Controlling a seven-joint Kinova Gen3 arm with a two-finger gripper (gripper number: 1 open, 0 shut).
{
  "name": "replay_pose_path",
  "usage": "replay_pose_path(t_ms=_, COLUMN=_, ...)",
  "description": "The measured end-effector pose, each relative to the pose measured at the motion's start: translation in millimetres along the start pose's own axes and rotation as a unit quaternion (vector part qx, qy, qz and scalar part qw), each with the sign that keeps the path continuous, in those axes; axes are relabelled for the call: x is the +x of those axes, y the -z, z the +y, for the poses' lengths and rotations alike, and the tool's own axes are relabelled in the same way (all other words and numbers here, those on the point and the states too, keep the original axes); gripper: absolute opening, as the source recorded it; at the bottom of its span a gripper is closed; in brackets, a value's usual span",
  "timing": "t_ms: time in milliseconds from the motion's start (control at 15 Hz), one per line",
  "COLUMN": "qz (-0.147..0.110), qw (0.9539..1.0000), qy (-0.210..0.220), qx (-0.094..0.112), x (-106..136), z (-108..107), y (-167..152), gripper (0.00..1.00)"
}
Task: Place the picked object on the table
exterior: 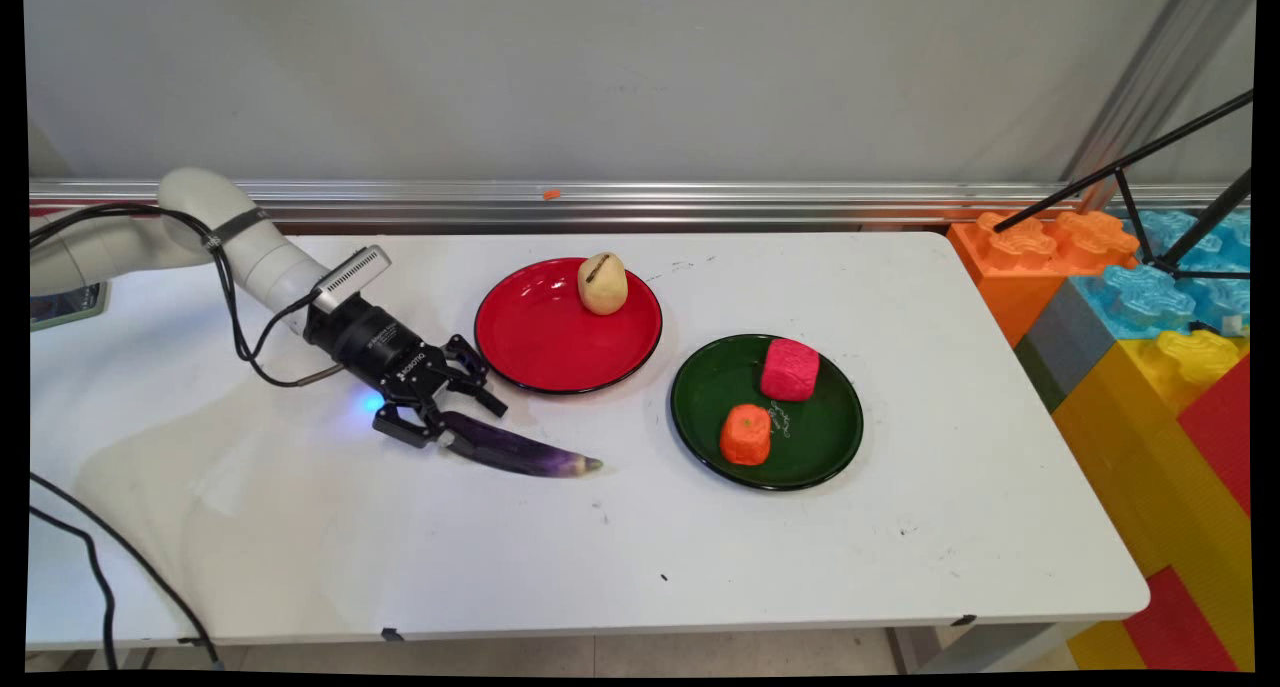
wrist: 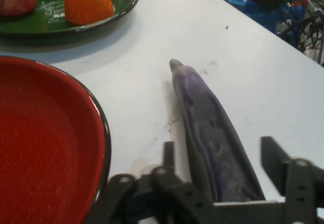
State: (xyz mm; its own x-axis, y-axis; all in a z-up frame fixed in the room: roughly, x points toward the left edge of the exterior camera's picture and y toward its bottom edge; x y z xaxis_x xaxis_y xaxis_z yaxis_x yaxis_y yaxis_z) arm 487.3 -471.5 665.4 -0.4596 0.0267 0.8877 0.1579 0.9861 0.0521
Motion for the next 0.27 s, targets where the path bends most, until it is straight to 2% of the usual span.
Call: replay_pose_path(t_ms=267, qz=0.003, qw=1.0, qy=-0.002, qx=0.001, x=0.5, z=-0.3, y=1.2, gripper=1.0)
